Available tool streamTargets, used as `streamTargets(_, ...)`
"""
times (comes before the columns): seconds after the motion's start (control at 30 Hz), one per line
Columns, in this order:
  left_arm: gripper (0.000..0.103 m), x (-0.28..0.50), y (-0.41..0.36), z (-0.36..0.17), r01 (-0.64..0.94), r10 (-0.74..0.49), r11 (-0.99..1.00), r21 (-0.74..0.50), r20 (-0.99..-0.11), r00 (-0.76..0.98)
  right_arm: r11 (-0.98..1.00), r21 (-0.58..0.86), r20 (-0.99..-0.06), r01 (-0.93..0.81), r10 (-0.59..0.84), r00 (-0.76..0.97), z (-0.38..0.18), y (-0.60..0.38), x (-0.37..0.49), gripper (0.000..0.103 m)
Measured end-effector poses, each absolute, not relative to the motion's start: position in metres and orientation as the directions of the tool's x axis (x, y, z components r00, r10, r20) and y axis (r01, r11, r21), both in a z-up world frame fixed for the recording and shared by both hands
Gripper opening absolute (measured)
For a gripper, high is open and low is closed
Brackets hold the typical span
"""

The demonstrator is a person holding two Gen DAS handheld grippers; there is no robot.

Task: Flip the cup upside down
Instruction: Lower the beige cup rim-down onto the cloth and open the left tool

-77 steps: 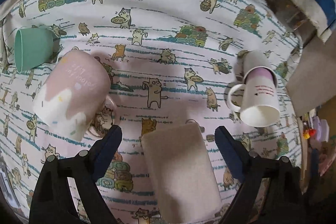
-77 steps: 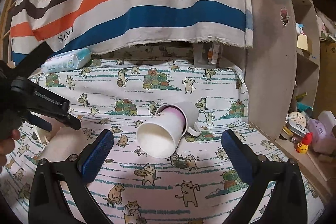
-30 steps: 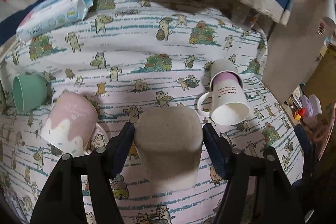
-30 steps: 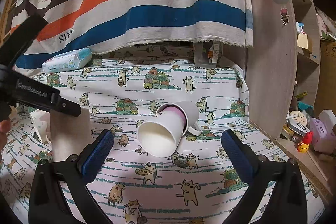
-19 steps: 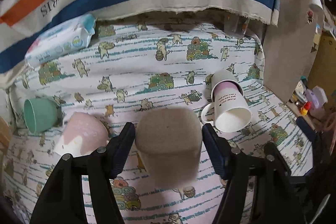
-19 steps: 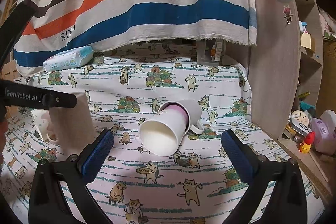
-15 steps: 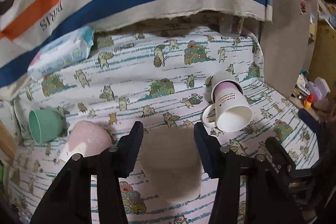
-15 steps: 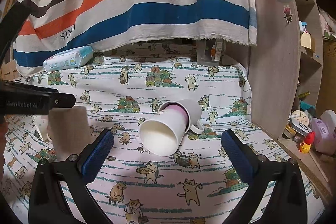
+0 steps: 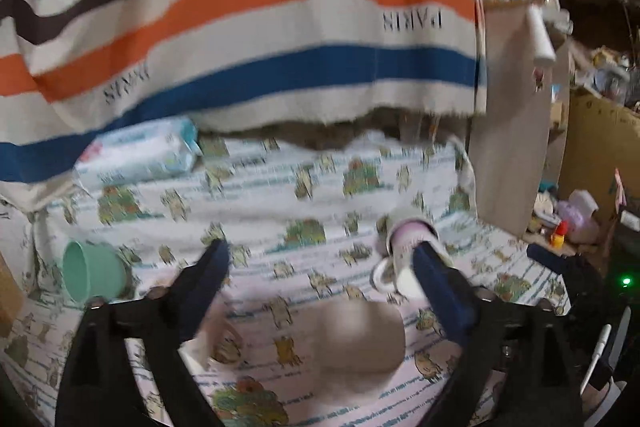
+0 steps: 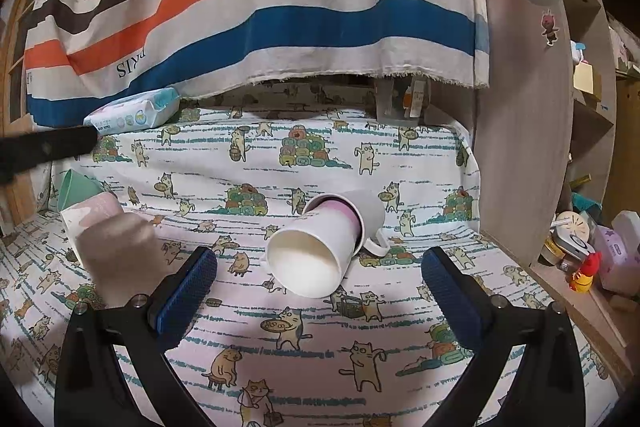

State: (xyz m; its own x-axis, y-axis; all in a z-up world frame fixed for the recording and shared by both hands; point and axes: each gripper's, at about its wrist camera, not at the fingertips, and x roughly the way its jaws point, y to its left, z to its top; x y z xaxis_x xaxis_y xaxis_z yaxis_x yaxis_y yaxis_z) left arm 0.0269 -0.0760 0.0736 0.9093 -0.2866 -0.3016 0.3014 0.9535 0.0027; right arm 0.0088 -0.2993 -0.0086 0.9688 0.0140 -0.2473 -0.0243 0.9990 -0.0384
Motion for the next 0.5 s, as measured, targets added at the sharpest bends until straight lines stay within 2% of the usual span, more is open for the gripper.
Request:
streamTargets(0.17,0.103,0.001,-0.048,0.075,0.261,-0.255,0.965,0.014,-0.179,0.950,0.999,-0.037,-0.246,-0.024,0.014,0.969,-0.008,-0.299,0.008,0.103)
streamTargets(0.43,0.103,-0.015,-0.008,0.049,0.248,-0.250,0.968,-0.032,-0.138,0.958,0.999,-0.034,-0.243,-0.039,0.030,0.970,-0.007,-0.298,0.006,0.103)
streamTargets(0.5,0.103,-0.013,-0.001,0.039,0.218,-0.220,0.976,-0.029,-0.155,0.963,0.998,-0.036,-0.245,-0.042,0.032,0.969,-0.007,-0.297,0.006,0.103)
